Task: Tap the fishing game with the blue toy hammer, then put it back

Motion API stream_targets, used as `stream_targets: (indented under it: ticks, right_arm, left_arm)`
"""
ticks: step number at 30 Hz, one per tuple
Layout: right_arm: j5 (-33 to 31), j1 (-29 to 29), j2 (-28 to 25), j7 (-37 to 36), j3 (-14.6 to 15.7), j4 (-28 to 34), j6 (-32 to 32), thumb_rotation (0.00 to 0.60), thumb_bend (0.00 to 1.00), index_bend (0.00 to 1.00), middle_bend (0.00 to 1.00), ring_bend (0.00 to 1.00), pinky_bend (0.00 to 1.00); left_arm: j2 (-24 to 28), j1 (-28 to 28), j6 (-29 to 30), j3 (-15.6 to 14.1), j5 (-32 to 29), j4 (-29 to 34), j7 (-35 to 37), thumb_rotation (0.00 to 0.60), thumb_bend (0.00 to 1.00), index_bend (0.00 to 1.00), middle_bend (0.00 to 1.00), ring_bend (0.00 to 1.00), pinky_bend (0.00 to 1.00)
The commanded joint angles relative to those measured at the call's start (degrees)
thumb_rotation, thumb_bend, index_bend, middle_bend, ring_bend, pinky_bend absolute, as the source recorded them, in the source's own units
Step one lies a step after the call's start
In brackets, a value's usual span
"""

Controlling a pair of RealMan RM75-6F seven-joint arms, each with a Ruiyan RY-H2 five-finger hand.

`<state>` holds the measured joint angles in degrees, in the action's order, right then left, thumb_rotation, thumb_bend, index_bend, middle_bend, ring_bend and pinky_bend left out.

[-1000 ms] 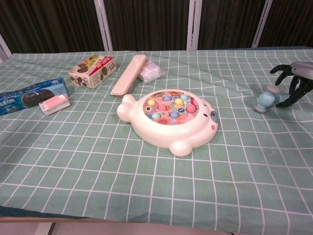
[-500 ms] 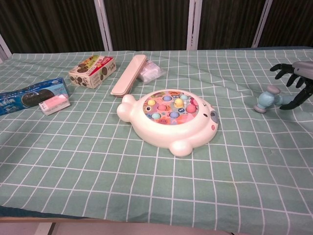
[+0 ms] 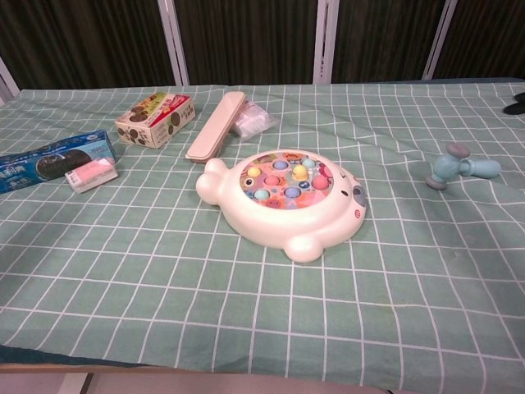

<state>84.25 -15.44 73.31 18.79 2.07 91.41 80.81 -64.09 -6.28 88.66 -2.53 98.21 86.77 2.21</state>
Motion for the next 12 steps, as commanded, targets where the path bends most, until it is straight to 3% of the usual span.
stream_targets:
  ticks: [1,5,12]
  right_arm:
    - [6.46,8.15,-0.64,0.23,4.15,-0.19,10.5,0.6,0.26,0.0,0.0,0.0,0.0]
    - [7.84,8.96,-0.05,-1.54,3.36,-2.05,11.9,0.6,0.26,0.0,0.0,0.0,0.0]
    - [6.25,8.6,-0.28,-0.9,2.36,-2.19,8.05,0.6,0.26,0.0,0.0,0.0,0.0]
  left_arm:
    - [-0.16,-0.13,0.38,-0.03,0.42,-0.71,0.31,0.6,0.41,0.0,0.0,0.0,0.03]
    - [-0.06,-0.22,-0.25,-0.32,0.28,-0.79,0.08,0.6,0.41,0.0,0.0,0.0,0.03]
    - [-0.06,0.14,-0.09,-0.5,0.12,0.09,-1.49,0.6,0.41,0.0,0.0,0.0,0.03]
